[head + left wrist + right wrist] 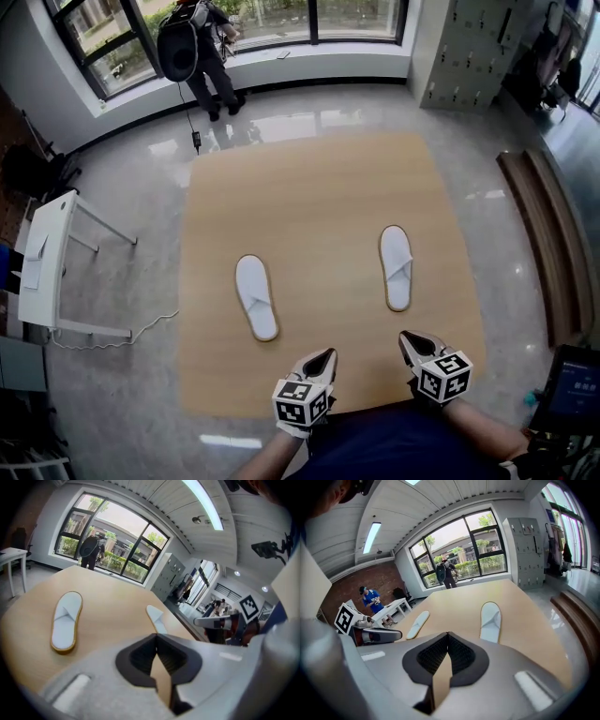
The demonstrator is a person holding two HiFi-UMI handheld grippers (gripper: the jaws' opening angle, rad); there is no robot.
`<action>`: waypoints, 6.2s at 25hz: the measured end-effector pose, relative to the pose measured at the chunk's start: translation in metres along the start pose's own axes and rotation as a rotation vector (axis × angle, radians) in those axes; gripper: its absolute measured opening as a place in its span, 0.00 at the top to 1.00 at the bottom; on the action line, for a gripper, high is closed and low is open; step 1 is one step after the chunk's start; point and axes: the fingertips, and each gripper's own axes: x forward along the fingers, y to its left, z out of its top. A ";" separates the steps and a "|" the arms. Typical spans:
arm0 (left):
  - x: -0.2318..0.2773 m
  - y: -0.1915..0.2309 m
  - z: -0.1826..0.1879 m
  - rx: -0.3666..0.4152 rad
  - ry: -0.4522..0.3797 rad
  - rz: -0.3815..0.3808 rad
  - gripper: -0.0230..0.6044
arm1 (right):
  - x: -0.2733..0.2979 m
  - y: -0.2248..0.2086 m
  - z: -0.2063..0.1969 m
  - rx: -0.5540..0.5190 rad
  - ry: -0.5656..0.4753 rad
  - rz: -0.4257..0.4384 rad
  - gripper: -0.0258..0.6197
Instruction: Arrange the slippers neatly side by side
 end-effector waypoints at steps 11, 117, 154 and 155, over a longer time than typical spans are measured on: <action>0.009 -0.007 0.017 0.006 -0.008 -0.017 0.96 | 0.005 -0.010 0.004 0.073 -0.006 -0.032 0.94; 0.097 0.167 -0.011 0.183 0.199 0.461 0.96 | 0.171 -0.125 -0.026 -0.164 0.166 -0.109 0.94; 0.101 0.091 -0.066 0.163 0.217 0.381 0.96 | 0.136 -0.043 -0.099 0.017 0.215 -0.035 0.94; 0.101 0.090 -0.065 0.155 0.215 0.383 0.96 | 0.136 -0.042 -0.098 0.019 0.218 -0.032 0.94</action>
